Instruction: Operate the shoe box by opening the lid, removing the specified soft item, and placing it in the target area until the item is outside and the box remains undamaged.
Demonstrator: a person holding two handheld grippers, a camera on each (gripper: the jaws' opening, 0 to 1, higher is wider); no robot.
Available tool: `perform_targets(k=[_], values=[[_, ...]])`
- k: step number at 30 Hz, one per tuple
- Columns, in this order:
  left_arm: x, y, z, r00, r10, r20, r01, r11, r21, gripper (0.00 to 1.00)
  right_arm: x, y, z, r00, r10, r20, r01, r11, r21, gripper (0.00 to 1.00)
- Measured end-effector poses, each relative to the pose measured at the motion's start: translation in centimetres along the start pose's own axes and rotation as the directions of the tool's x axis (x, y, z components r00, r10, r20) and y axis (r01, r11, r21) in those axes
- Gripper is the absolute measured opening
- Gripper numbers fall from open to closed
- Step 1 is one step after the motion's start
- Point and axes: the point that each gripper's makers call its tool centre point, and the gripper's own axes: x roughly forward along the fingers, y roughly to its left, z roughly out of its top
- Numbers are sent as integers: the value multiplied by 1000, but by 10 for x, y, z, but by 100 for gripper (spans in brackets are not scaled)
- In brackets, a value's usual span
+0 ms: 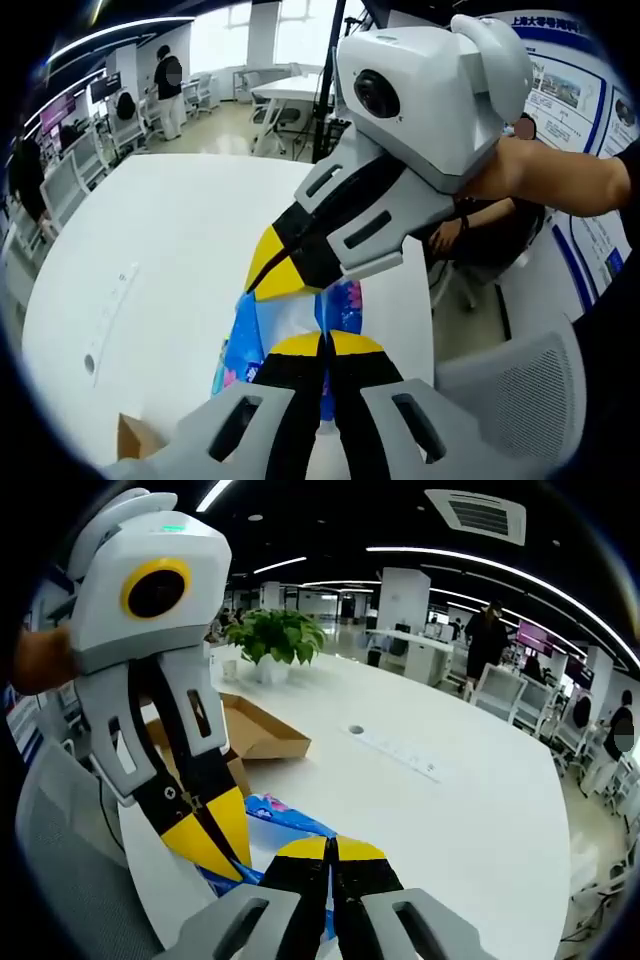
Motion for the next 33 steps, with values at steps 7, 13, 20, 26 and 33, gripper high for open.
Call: perform_targets(k=[7,13,20,26,33], values=[[20,6,7,1000,-11,-16,11,1000,10,0,-4,-13,-13,1000,-2,-8,2,1000,29,0],[38,9,12,999,-28,-26,28,1000,12,0,-3,-28,-27,1000,-4,-25,5,999,40,0],[59,13,17,998,-47,-42,47,999,14,0,-2,-44,-43,999,-3,-41,6,999,54,0],[74,18,20,996,-59,-63,60,998,18,0,1,-57,-53,999,2,-52,1,998,63,0],[87,20,26,995,-75,-72,78,997,29,0,3,-70,-59,998,5,-65,-1,998,60,0]])
